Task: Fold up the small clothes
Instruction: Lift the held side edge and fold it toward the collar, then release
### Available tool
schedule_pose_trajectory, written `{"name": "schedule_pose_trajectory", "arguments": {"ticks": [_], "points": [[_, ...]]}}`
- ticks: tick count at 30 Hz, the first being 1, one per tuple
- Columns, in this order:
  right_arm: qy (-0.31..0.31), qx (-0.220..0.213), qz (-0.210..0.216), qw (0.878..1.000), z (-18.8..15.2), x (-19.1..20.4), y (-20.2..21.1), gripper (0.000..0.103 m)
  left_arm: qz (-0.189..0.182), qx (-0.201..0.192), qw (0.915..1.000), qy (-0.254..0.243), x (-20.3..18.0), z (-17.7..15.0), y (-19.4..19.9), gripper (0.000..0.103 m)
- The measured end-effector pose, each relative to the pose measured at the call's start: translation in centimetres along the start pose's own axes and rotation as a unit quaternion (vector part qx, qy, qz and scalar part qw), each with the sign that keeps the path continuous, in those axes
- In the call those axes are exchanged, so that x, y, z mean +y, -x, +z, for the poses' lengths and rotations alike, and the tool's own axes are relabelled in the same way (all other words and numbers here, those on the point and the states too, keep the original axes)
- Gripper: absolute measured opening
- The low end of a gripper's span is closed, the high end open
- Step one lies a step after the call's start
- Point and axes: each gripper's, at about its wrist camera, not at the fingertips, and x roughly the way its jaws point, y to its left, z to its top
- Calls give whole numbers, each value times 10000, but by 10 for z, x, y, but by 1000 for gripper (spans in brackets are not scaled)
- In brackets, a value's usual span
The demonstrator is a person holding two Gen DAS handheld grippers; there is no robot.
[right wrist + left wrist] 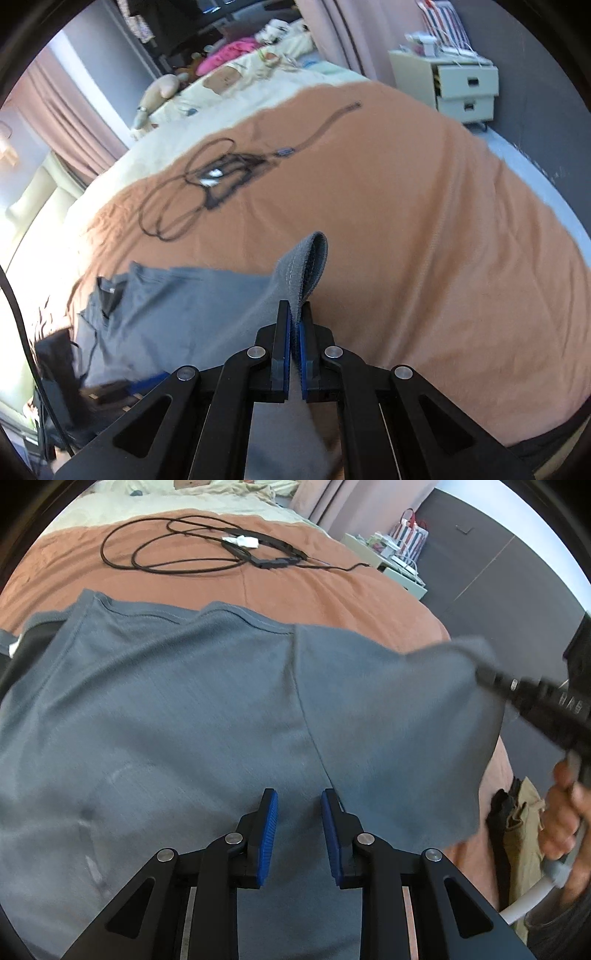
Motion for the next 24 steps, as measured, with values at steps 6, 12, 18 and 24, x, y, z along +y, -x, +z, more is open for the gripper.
{"name": "schedule_pose_trajectory", "arguments": {"ticks": [6,12,18,24], "points": [[397,-74,78,9992,2,40,22,0,-310,6,9990,313,-3,-6,-3,26],[619,28,121,9980,1,67,30,0,-507,64,9977,443,-4,-6,-10,26],[849,146,151,9962,2,94,30,0,-658,-158,9957,631,16,-7,17,26],[1015,285,132,9943,5,124,19,0,-329,-376,9945,922,58,-10,60,26]]}}
